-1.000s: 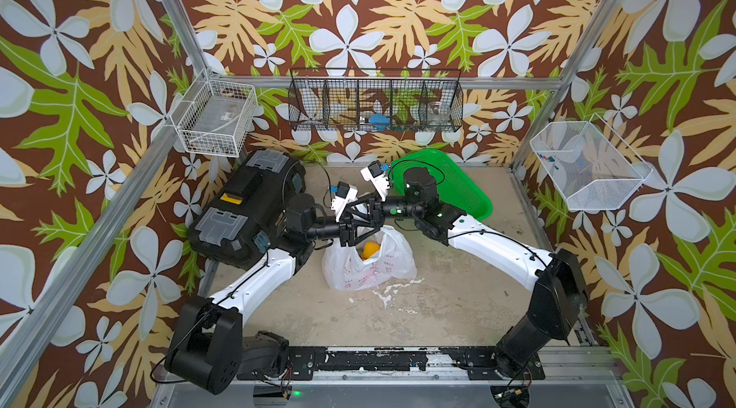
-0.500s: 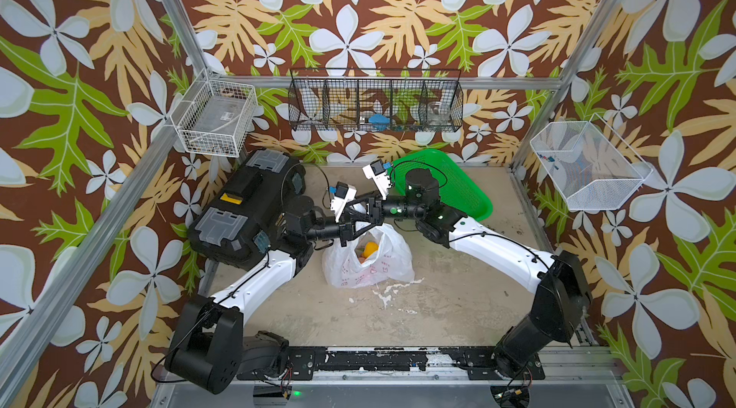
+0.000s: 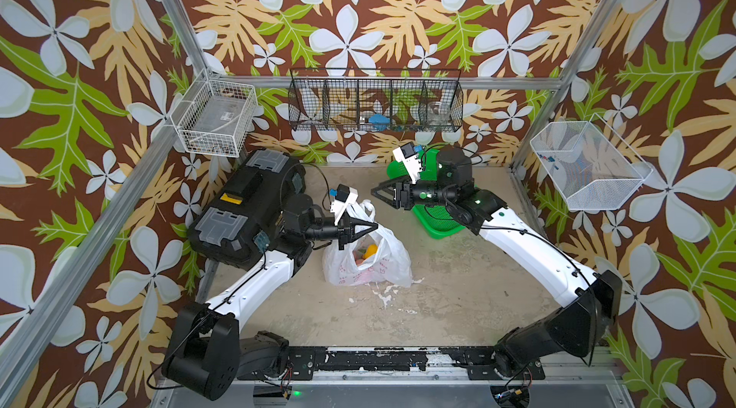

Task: Place the peach into a plastic bag & tie a knot
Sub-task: Cross the plastic bag at the center of the board.

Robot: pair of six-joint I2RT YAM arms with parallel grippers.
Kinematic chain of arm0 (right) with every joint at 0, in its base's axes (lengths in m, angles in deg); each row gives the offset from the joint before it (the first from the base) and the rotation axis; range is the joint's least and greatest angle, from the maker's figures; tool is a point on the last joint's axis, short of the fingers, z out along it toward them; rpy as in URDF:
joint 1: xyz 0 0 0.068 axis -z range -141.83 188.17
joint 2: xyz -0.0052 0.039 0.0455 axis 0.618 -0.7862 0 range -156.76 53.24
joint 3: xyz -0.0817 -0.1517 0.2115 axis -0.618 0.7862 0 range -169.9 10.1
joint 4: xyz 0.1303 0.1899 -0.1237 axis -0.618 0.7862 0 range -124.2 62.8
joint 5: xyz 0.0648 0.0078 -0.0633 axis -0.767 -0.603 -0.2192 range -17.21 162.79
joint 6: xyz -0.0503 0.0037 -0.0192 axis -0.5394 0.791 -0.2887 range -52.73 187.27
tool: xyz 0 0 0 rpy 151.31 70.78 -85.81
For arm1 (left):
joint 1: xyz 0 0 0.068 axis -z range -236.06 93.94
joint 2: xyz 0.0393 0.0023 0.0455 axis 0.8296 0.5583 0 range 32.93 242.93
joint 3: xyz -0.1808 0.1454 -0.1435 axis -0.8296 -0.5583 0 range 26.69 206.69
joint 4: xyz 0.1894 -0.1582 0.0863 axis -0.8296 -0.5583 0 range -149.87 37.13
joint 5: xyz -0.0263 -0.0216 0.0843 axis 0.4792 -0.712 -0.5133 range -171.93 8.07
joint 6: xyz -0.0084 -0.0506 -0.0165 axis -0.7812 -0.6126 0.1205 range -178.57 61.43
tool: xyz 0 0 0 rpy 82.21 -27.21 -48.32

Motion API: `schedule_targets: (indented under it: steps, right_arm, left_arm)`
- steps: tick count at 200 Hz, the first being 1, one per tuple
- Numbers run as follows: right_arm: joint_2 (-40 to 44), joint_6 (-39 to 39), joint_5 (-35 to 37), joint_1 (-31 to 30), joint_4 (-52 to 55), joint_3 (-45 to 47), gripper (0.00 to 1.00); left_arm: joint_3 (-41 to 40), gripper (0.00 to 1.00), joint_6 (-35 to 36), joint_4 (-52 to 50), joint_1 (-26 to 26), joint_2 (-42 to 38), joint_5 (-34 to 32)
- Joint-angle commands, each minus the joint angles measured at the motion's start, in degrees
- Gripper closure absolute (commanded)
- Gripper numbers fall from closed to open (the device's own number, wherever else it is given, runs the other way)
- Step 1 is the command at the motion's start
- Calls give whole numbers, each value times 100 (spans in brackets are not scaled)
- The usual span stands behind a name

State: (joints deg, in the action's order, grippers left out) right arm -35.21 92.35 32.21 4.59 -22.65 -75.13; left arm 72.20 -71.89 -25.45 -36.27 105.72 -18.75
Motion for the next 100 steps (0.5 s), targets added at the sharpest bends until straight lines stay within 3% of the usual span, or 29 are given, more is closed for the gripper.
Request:
schedule_targets:
  steps: [1, 22, 40, 100]
  right_arm:
    - [-136, -325, -69, -93, 1020, -255, 40]
    - [-257, -320, -281, -144, 1049, -386, 35]
    - [-387, -279, -466, -149, 1053, -485, 37]
    - [-578, 53, -932, -157, 678, -393, 60]
  left_arm:
    - [197, 99, 461, -398, -2, 46, 212]
    - [238, 99, 496, -422, 1, 68, 324]
    - [238, 99, 498, -422, 3, 59, 336]
    - [289, 98, 654, -636, -2, 85, 253]
